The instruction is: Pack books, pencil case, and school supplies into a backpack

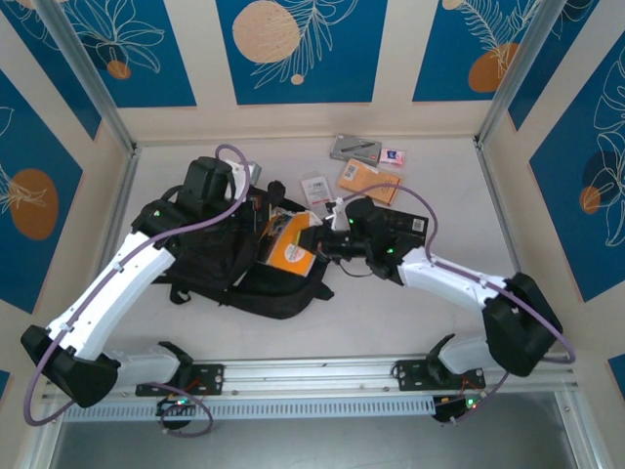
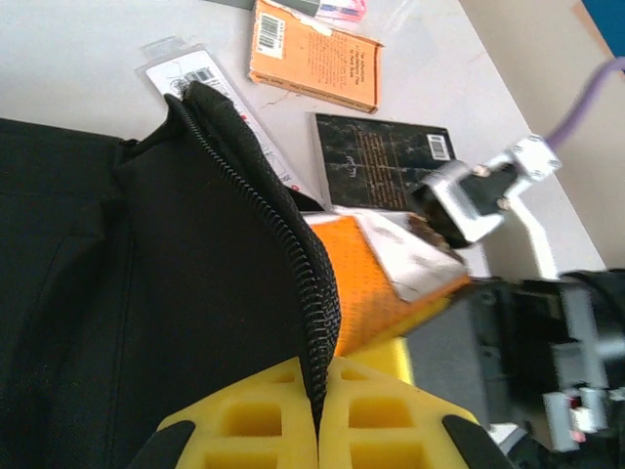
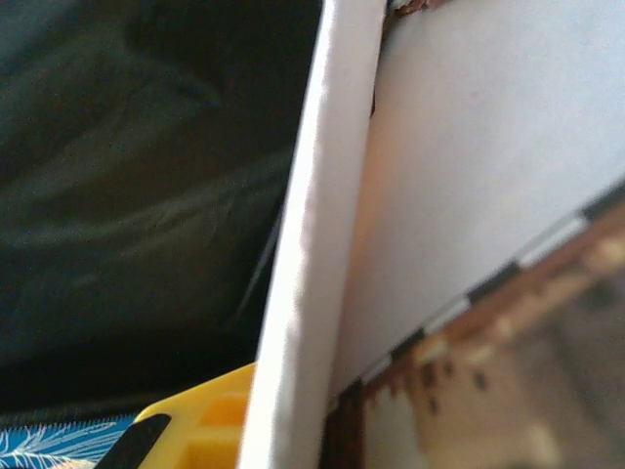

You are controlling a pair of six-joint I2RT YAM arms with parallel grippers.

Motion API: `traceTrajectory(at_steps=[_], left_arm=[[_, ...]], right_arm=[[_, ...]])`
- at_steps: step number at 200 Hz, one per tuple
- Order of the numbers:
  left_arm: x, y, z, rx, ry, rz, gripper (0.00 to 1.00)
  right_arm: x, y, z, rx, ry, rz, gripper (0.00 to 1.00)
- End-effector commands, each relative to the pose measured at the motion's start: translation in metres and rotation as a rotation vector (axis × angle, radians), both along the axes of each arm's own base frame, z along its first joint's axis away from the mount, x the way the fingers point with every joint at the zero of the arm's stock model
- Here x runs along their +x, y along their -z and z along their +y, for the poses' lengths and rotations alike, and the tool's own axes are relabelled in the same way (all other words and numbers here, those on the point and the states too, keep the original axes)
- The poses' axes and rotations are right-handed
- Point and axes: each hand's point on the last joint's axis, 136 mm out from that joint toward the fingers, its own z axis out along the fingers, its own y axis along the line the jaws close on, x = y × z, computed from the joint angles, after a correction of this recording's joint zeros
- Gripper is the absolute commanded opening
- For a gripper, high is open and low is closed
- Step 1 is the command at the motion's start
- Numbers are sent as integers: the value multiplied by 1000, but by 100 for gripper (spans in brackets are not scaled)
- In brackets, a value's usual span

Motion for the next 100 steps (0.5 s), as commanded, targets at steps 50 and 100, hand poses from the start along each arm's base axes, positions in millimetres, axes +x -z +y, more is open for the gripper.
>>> traceTrajectory(at_steps=[50,100], left_arm=[[-4,-61,-12,-113,79,-155,0],[-1,-66,-11,-132,50,-156,0]], right_arm=[[41,-13,78,53,18,-168,0],[67,37,118,24,-6,-83,1]])
